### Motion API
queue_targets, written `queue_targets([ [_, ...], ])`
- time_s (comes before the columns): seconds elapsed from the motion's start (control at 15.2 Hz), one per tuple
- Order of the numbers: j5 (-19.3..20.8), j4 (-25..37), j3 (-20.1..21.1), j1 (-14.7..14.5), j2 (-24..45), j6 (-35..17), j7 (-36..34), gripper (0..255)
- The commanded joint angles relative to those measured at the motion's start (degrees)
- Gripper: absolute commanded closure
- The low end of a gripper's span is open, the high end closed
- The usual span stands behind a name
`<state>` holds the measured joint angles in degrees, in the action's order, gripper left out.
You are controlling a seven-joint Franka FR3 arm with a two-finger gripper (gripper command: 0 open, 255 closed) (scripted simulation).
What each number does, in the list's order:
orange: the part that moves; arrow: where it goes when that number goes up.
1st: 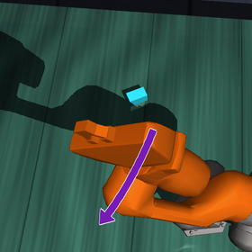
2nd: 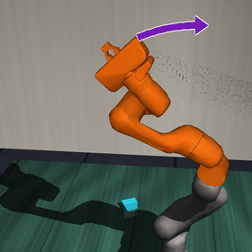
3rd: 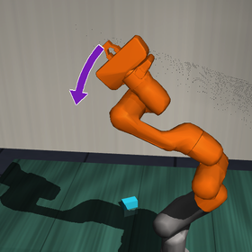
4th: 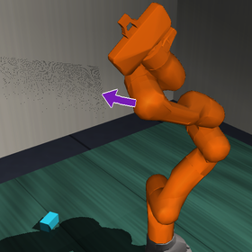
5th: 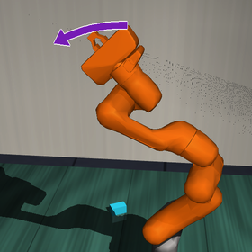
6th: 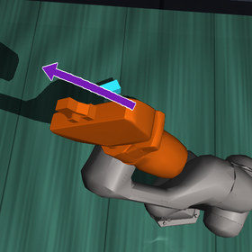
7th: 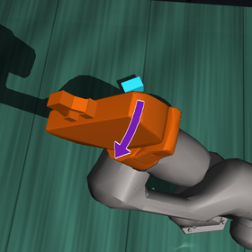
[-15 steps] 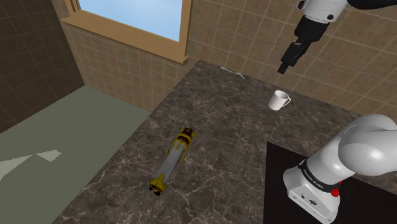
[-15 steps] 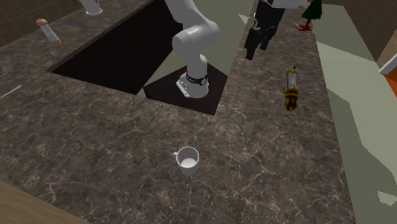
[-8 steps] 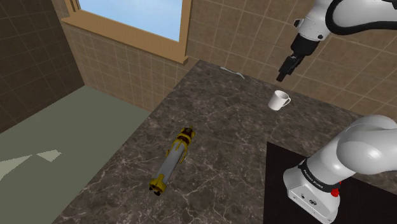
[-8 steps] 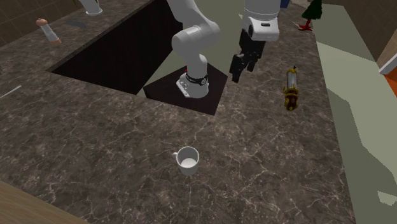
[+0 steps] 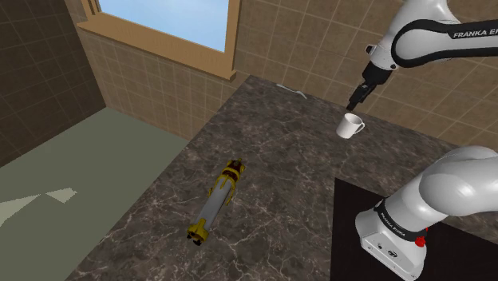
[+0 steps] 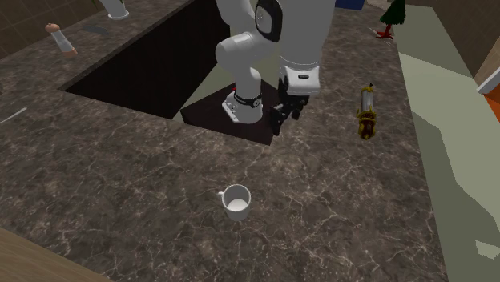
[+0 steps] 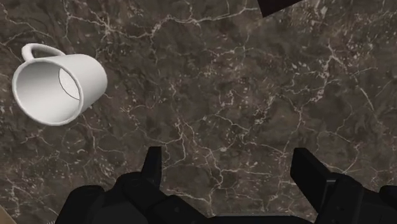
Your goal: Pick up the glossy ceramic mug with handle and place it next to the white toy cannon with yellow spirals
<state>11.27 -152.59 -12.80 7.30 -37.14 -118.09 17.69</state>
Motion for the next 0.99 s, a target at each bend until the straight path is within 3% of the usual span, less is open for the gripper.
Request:
queue_targets([
  [0.0, 1.4, -1.2, -2.4, 1.1, 2.5, -4.2, 2.1, 0],
  [0.53, 2.8, 0.1, -12.0, 3.0, 17.2, -19.5, 11.1, 0],
  [0.73, 0.6, 1.9, -15.7, 2.5, 24.0, -24.9, 15.9, 0],
  [0.92, -4.5, 4.4, -19.1, 1.6, 31.4, -29.9, 22.3, 0],
])
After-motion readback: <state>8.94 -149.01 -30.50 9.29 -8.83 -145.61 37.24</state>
